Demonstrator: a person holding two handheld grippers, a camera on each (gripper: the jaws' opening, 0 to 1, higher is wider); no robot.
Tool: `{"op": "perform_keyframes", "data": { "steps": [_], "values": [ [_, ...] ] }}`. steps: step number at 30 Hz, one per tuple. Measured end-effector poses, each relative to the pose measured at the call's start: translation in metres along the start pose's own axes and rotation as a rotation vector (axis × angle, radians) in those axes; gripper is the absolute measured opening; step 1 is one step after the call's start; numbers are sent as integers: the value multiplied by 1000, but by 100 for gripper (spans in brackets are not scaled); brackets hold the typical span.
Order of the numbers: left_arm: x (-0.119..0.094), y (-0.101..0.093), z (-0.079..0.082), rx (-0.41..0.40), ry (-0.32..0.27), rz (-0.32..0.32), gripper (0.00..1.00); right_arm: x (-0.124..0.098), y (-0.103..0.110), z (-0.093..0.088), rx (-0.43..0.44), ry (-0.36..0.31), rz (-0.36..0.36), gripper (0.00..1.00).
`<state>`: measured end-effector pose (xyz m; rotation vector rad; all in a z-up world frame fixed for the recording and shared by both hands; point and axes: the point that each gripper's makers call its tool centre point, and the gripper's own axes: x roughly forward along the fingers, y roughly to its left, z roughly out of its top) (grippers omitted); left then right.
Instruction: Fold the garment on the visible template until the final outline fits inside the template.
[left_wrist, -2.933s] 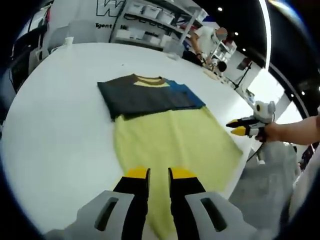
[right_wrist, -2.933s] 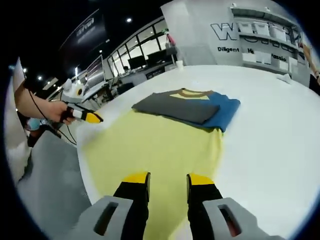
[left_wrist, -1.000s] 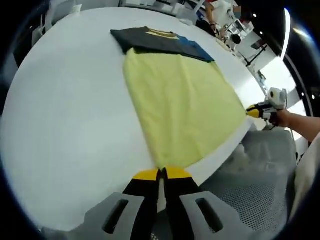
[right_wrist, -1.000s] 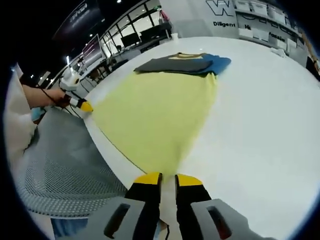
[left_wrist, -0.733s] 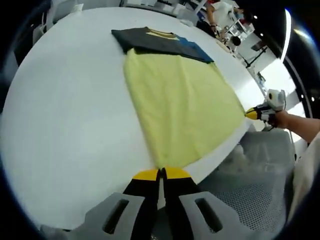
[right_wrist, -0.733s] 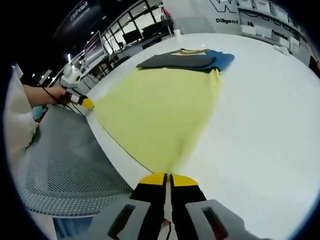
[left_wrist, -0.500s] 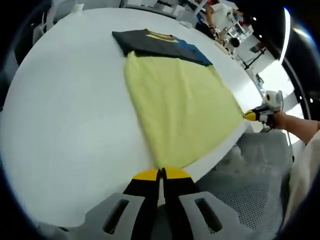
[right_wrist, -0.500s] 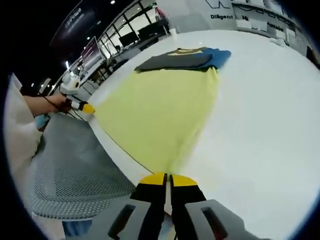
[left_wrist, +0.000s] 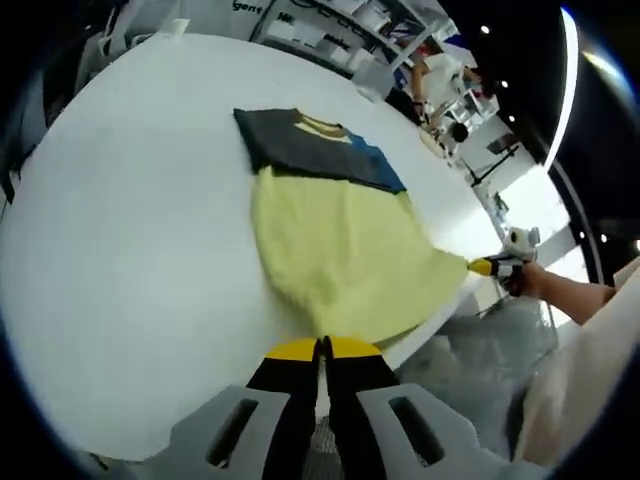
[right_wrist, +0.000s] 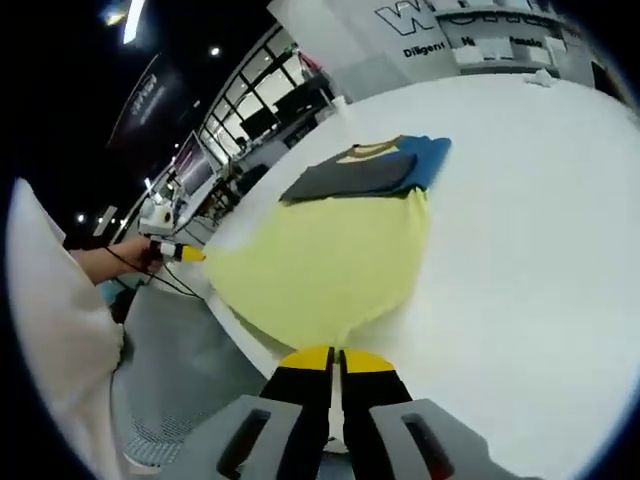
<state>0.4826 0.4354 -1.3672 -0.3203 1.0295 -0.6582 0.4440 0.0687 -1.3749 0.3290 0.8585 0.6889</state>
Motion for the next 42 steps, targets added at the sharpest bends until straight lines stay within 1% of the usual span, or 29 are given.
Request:
{"op": "perform_keyframes", "data": {
  "steps": [1,4,5,7,10,11,13,14,15,17,22,28,30,31,32,34,37,40,42],
  "values": [
    [-2,-1,5,1,-9,-1,3,-2,2,9,8,-30,10,0],
    [-8,-4,27,14,-50,-11,3,-4,-1,25,11,-65,12,0],
    [-9,-6,32,17,-58,-13,3,-4,0,31,13,-82,16,0],
    [-12,-9,43,23,-74,-18,3,-3,3,41,10,-97,17,0],
    [-15,-12,62,29,-102,-29,3,-2,-1,51,21,-132,22,0],
    [-16,-13,67,28,-111,-33,3,-3,-2,58,21,-149,23,0],
    [-17,-14,77,24,-124,-39,3,-4,3,72,37,-177,28,0],
    [-17,-14,84,26,-134,-43,3,-4,3,77,38,-191,29,0],
    [-17,-14,86,25,-136,-44,3,-4,2,83,42,-203,27,0],
    [-16,-14,96,28,-149,-46,3,-4,-1,95,51,-226,29,0],
    [-11,-11,121,32,-174,-47,3,2,-3,127,71,-287,38,0],
    [-4,-7,154,26,-206,-44,3,10,-9,155,78,-330,39,0],
    [-1,-2,165,31,-214,-40,3,12,-13,165,80,-341,34,0],
    [0,-2,170,30,-217,-38,3,12,-15,172,87,-359,33,0],
    [1,-1,177,27,-224,-38,3,13,-16,174,89,-363,33,0],
    [4,2,189,23,-234,-38,3,15,-22,184,89,-374,27,0],
    [11,6,204,27,-237,-34,3,21,-29,197,94,-387,22,0],
    [19,9,214,34,-233,-29,3,29,-41,211,98,-404,9,0],
    [24,10,222,37,-231,-26,3,34,-47,217,107,-406,3,0]
  ]
}}
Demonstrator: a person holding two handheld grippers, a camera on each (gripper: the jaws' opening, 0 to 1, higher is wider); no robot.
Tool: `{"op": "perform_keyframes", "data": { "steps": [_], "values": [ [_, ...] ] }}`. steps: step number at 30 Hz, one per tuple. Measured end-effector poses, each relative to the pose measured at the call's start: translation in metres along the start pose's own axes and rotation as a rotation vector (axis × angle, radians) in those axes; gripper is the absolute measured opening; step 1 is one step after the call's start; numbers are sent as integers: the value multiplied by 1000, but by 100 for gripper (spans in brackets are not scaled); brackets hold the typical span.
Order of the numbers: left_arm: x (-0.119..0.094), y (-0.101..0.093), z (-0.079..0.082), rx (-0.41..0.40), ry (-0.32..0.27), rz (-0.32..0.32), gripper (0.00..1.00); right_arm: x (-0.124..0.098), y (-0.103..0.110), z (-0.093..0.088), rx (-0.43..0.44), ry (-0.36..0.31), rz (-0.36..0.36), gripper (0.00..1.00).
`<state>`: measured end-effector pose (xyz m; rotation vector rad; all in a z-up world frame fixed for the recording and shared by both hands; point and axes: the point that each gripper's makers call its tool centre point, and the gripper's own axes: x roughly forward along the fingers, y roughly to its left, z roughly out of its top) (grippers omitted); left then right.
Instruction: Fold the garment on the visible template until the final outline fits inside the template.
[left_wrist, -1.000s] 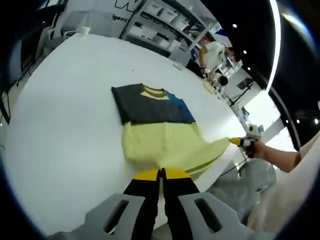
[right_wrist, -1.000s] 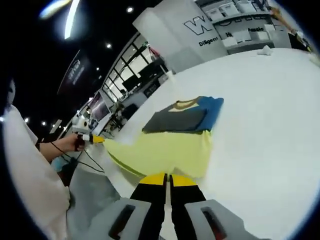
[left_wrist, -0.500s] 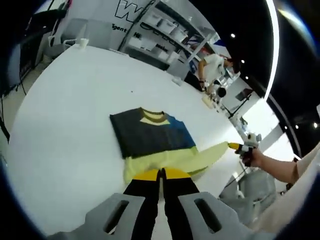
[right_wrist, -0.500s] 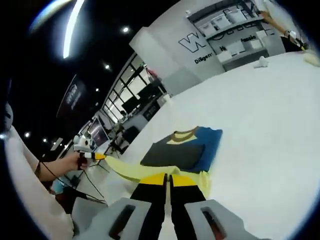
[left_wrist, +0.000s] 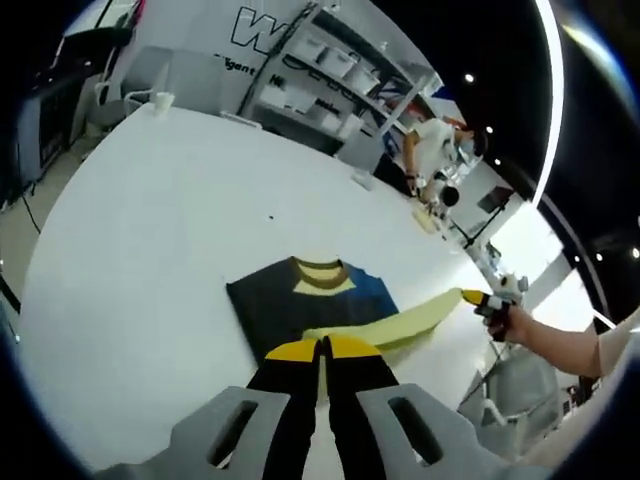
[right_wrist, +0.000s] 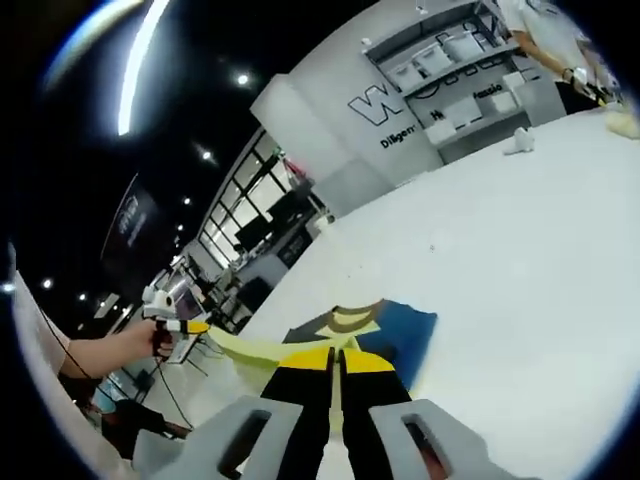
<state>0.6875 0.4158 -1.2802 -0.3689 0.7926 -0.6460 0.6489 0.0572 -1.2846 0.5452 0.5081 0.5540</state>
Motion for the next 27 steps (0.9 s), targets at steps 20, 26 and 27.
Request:
{"op": "perform_keyframes", "data": {
  "steps": [20,26,27],
  "values": [
    [59,40,31,-53,31,36,3,66,-53,26,19,14,-53,0],
    [72,51,37,-62,41,47,3,82,-67,27,27,30,-74,0],
    [74,53,37,-66,43,48,3,85,-70,28,30,33,-81,0]
  ]
}}
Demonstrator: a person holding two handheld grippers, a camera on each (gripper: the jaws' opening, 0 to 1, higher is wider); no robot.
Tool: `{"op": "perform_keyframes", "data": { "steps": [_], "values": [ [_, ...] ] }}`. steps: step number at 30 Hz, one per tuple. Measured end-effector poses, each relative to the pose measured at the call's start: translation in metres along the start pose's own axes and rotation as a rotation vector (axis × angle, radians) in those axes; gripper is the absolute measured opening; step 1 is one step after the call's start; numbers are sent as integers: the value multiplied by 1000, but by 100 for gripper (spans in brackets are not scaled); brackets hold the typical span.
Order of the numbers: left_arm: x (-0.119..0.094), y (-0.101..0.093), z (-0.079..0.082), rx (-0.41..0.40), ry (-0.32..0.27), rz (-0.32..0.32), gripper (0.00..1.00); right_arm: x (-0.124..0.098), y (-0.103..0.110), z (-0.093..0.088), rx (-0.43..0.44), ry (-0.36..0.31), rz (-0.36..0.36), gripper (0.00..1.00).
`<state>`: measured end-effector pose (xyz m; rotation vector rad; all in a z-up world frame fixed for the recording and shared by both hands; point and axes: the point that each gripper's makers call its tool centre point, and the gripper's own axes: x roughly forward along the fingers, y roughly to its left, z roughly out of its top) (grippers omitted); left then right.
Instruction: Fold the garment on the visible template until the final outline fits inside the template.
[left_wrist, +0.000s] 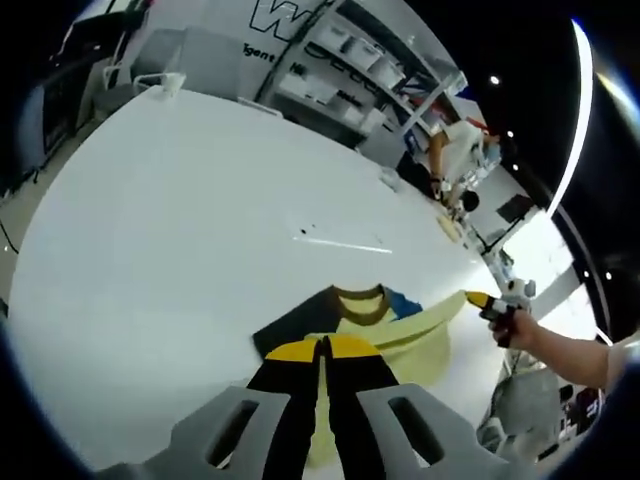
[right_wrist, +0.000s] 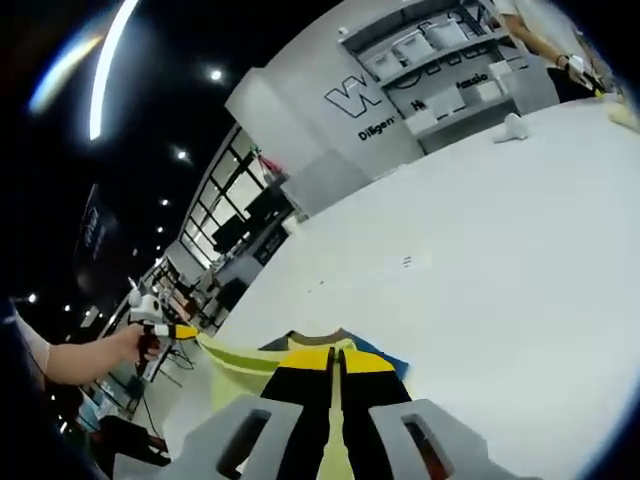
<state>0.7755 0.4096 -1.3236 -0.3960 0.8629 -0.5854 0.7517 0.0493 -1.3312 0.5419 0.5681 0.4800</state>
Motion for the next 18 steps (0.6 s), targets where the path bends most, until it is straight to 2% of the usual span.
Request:
{"op": "perform_keyframes", "data": {
  "steps": [8,12,18],
  "values": [
    [16,11,13,-41,-7,13,3,16,-12,5,16,6,-25,0],
    [29,20,17,-53,10,26,3,24,-21,6,42,16,-39,0],
    [44,32,22,-112,7,41,3,35,-33,5,68,28,-64,0]
  ]
}}
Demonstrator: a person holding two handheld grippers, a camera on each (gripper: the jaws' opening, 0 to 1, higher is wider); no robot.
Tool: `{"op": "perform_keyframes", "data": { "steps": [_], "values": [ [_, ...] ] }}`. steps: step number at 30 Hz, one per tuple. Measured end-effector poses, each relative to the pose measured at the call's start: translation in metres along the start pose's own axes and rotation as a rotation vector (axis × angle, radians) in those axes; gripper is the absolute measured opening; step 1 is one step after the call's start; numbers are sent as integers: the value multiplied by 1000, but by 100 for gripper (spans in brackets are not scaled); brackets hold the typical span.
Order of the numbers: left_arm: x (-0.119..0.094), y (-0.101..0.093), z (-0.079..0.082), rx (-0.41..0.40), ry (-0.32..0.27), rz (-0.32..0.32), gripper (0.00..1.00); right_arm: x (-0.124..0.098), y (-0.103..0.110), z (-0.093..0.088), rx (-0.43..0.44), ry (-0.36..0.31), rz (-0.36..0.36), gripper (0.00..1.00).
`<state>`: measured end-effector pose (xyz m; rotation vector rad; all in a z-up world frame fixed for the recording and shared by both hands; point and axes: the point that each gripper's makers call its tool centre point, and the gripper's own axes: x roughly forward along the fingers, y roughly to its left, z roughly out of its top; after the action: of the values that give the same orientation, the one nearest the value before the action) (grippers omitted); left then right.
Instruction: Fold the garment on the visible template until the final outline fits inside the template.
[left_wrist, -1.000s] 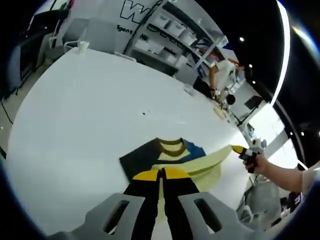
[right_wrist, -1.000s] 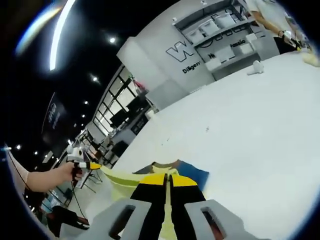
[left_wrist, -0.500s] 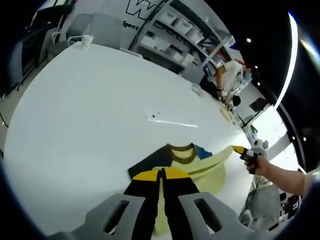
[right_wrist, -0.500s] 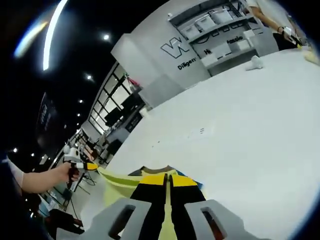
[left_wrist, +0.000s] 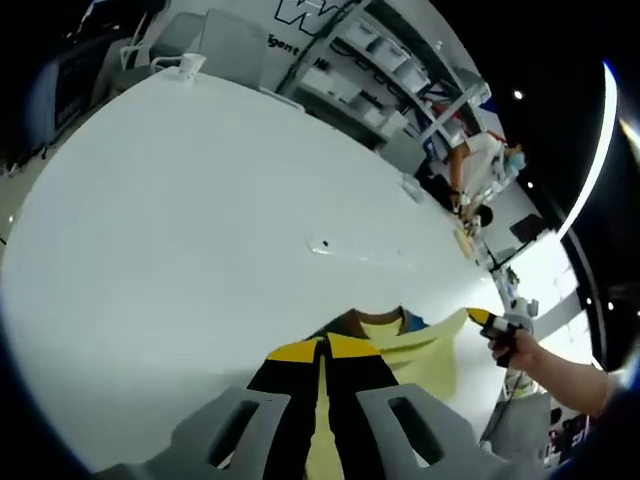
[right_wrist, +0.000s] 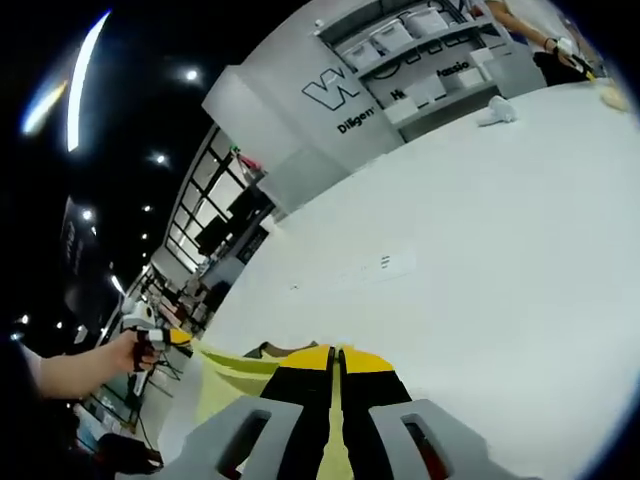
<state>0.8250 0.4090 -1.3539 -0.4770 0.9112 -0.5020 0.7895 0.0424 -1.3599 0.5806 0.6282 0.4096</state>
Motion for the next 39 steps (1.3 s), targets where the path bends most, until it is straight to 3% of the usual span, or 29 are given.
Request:
{"op": "perform_keyframes", "data": {
  "steps": [17,26,29,31,39],
  "values": [
    [33,23,-1,-70,24,50,3,32,-27,-9,34,49,-64,0],
    [52,43,5,-128,8,73,3,45,-37,-9,62,54,-85,0],
    [51,47,10,-126,-30,97,0,48,-37,-2,41,26,-90,0],
    [50,46,12,-126,-37,96,0,48,-45,3,23,3,-138,1],
    [43,47,9,-97,-26,86,0,43,-39,-4,7,24,-107,1]
  ]
}}
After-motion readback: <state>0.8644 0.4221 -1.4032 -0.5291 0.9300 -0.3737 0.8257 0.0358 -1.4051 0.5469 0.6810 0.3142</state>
